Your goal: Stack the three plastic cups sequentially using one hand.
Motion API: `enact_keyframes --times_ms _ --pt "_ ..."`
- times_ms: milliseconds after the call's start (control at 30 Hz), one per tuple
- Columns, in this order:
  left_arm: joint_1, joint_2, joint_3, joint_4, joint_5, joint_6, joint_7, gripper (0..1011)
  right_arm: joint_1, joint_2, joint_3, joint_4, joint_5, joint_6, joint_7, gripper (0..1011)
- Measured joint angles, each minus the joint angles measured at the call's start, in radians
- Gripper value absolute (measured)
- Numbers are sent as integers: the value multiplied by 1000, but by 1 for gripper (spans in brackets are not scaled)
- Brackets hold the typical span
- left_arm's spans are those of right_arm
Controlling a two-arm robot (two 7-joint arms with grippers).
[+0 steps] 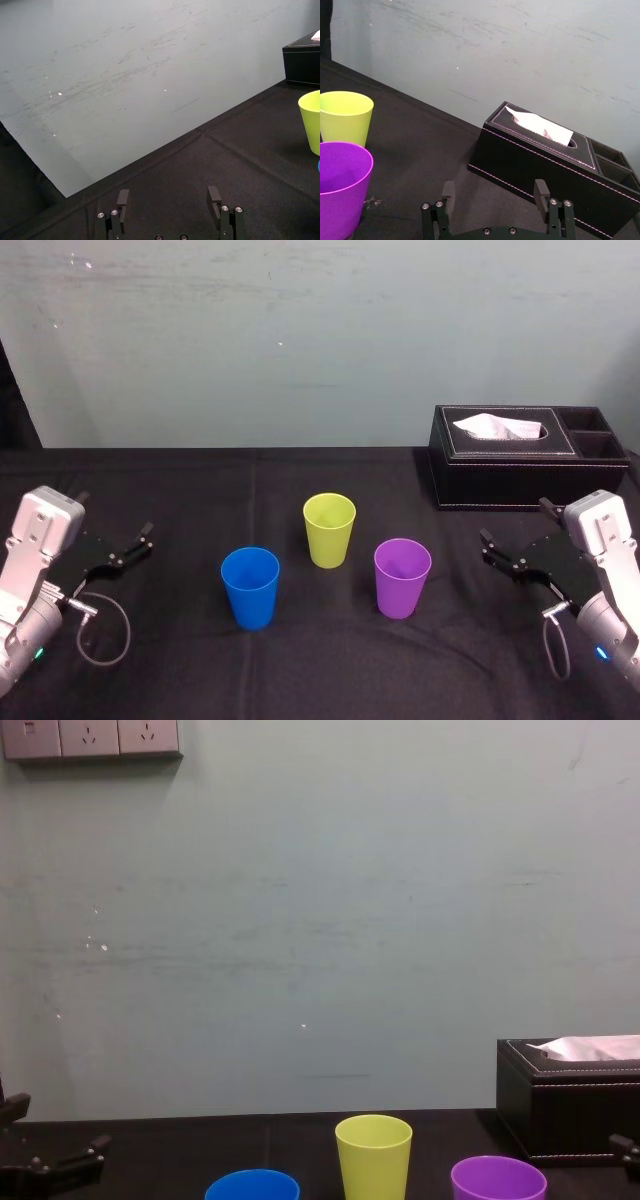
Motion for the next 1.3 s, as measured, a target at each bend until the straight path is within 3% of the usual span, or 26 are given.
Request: enact_keyframes --times_ms 1300 --pt "0 0 0 0 0 0 0 1000 0 0 0 0 0 0 0 1003"
